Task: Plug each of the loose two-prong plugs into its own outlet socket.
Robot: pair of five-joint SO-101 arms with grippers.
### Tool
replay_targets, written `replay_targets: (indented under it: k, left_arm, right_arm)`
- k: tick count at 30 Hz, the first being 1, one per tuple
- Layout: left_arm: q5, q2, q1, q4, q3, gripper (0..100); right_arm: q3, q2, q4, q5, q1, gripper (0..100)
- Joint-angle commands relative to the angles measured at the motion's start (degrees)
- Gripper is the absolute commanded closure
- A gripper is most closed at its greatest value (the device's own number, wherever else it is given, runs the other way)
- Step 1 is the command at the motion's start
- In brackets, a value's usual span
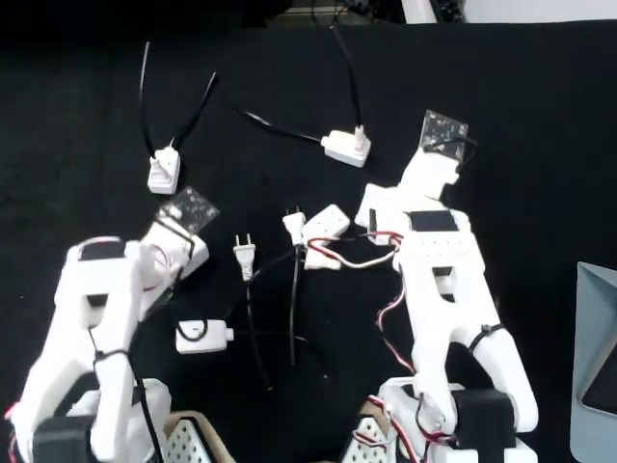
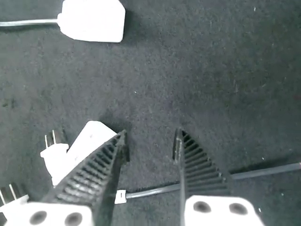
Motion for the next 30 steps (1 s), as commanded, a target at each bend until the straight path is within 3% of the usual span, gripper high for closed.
replay_targets:
  k: [1, 3, 6, 15, 20, 30]
  left_arm:
    - [-0.62, -8.00, -0.75, -2.81, 2.42, 92]
    - [0.88, -11.60, -2.07, -2.81, 2.86, 81]
    - [9.85, -17.05, -3.74, -3.25, 2.42, 69]
    - [10.11, -19.16, -1.71, -5.54, 1.98, 69]
    - [11.69, -8.70, -1.89, -10.11, -1.19, 69]
    - [11.69, 18.29, -1.45, -9.76, -18.24, 71]
  right_arm:
    - [-0.31, -1.80, -1.05, -0.70, -0.70, 84.4]
    - [-0.22, -1.80, -1.05, -0.70, -0.70, 84.4]
    - [-0.13, -1.80, -1.05, -0.70, -0.70, 84.4]
    - [-0.04, -1.80, -1.05, -0.62, -0.70, 84.4]
    - [-0.04, -1.80, -1.05, -0.62, -0.70, 84.4]
    - [-0.04, -1.80, -1.05, -0.44, -0.70, 84.4]
